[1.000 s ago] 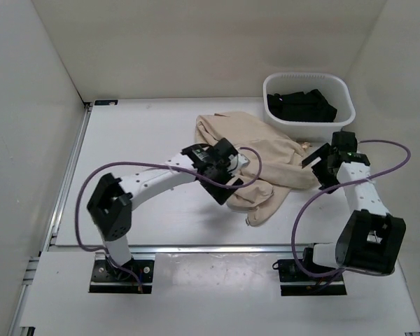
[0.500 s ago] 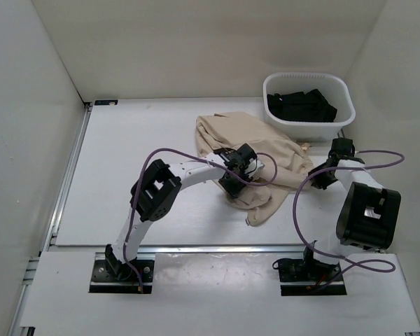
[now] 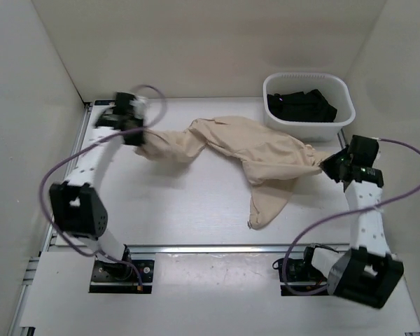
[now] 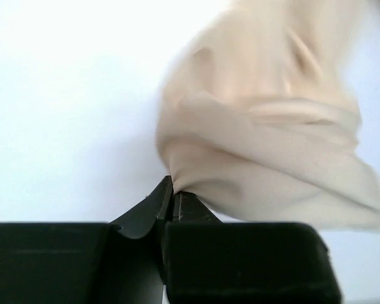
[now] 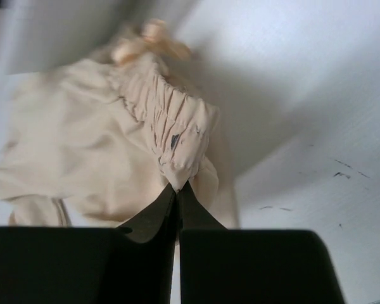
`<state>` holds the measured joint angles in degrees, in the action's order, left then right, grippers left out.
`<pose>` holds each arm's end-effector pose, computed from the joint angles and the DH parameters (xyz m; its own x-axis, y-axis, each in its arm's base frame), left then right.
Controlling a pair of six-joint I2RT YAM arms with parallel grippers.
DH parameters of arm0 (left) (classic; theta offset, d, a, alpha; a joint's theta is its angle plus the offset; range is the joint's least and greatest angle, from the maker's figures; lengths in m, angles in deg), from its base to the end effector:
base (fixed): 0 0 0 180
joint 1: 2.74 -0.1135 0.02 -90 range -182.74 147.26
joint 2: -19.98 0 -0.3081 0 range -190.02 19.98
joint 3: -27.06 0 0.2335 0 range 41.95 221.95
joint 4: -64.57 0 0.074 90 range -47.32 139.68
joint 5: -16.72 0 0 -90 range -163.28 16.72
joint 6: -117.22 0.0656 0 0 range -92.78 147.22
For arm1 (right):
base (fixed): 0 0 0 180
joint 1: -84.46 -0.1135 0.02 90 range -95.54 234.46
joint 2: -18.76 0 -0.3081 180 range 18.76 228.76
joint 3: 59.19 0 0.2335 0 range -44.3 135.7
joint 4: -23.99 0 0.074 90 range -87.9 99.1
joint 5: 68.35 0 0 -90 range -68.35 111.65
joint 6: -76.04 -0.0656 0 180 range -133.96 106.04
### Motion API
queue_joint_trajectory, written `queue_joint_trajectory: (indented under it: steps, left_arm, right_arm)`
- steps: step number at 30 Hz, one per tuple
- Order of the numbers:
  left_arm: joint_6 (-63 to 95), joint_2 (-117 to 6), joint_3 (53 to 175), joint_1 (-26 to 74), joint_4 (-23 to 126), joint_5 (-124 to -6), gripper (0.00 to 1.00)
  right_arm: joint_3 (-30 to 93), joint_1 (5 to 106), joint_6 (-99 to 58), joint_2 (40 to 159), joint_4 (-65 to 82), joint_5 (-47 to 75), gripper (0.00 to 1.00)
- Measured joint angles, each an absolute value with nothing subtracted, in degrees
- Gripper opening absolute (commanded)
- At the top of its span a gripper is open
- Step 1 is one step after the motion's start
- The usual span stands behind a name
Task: Fold and stack the trousers
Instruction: Flatten the trousers out
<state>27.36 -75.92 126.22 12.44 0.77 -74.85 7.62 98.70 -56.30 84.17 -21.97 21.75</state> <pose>0.3416 -0.0908 0.3117 -0.8397 0.2304 -0.4918 0.2508 0.9677 0.0251 0.2178 -0.0554 0.3014 -0.3362 0.7802 -0.5275 0.6408 0.6000 0.4790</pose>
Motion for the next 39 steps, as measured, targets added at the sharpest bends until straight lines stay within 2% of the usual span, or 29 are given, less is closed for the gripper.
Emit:
queue_joint_trajectory:
  steps: [4, 8, 9, 11, 14, 16, 18, 22, 25, 28, 31, 35, 39]
  left_arm:
    - [27.14, -68.44, 131.46, -9.46, 2.15, -78.54, 0.14]
    - [27.17, -73.31, 145.5, -17.98, 0.75, -80.09, 0.14]
    - [27.19, -76.13, 149.85, -18.55, 1.12, -80.7, 0.17]
    - [27.19, -81.82, 157.34, -18.27, 2.2, -82.76, 0.39]
    - [27.36, -88.24, 160.56, -14.44, 3.81, -85.18, 0.74]
    - [27.3, -91.78, 160.49, -10.27, 3.14, -86.08, 0.9]
    - [27.28, -95.26, 160.36, -5.44, 2.59, -86.58, 1.0]
    - [27.3, -97.79, 159.46, 1.51, 0.91, -87.48, 1.0]
    - [27.32, -95.32, 156.93, 4.92, 0.62, -88.48, 1.0]
    - [27.23, -87.65, 149.95, 10.21, 0.8, -89.49, 1.0]
    - [27.17, -76.2, 139.11, 23.24, 0.14, -88.53, 1.0]
    - [27.43, -68.13, 128.36, 47.0, -3.07, -74.39, 1.0]
    - [27.38, -72.46, 124.78, 51.11, -4.93, -62.72, 1.0]
  right_arm:
    - [13.37, 97.01, -55.39, 74.51, -25.77, 19.28, 0.0]
    - [22.74, 93.43, -56.35, 72.35, -31.26, 16.7, 0.0]
    - [26.13, 92.16, -56.72, 72.7, -31.98, 16.46, 0.0]
    - [34.35, 90.04, -57.18, 74.38, -33.34, 16.4, 0.0]
    - [43.07, 89.04, -57.27, 76.94, -31.85, 16.33, 0.0]
    - [44.82, 89.04, -57.79, 77.83, -30.45, 16.31, 0.0]
    - [44.19, 89.04, -58.91, 79.19, -29.25, 15.83, 0.0]
    - [39.47, 88.95, -60.98, 84.02, -28.4, 16.72, 0.0]
    - [35.86, 88.95, -61.59, 89.31, -28.53, 19.22, 0.0]
    - [34.24, 88.95, -61.59, 93.7, -28.9, 21.44, 0.0]
    - [34.15, 88.95, -61.55, 97.13, -28.92, 23.37, 0.0]
    - [32.49, 88.93, -61.53, 98.99, -28.9, 26.67, 0.0]
    - [29.61, 88.93, -61.53, 99.01, -28.94, 28.96, 0.0]
